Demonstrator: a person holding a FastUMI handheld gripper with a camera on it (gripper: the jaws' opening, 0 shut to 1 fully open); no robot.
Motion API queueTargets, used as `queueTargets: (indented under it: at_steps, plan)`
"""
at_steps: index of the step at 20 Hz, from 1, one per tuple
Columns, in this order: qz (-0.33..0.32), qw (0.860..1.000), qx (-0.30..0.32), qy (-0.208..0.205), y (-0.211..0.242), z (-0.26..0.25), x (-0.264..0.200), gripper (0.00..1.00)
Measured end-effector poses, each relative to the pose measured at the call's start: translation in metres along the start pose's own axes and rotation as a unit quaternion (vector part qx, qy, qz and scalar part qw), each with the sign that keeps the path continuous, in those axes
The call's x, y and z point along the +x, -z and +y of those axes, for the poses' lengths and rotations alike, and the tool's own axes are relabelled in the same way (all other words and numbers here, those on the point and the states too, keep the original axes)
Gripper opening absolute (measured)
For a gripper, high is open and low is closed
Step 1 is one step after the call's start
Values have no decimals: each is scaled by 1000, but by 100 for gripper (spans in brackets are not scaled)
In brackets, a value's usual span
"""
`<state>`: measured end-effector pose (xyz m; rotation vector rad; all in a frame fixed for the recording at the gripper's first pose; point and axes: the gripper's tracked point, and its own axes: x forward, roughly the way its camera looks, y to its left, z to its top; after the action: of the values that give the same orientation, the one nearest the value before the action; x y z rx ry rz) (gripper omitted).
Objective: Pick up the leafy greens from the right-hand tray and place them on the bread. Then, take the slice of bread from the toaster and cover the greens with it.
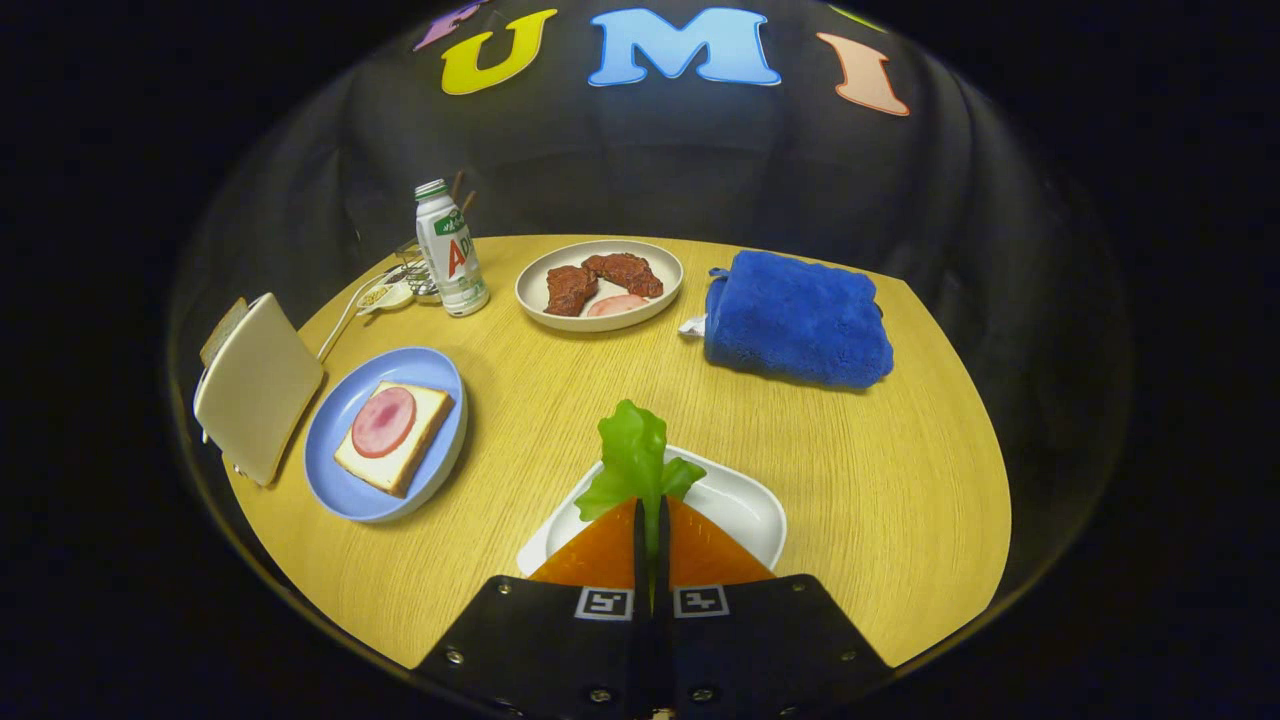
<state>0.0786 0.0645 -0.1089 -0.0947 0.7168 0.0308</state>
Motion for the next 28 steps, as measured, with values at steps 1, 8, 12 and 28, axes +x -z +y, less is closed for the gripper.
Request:
queueTargets:
  at_steps: [1,8,12,28]
  plan:
    - [1,1000,0,-4,-3,6,-1,0]
    - [-41,999,-27,-23,-34,58,-2,0]
    - [-47,998,-28,-44,-47,94,1,1]
    - [-15,995,3,-95,-51,208,42,1]
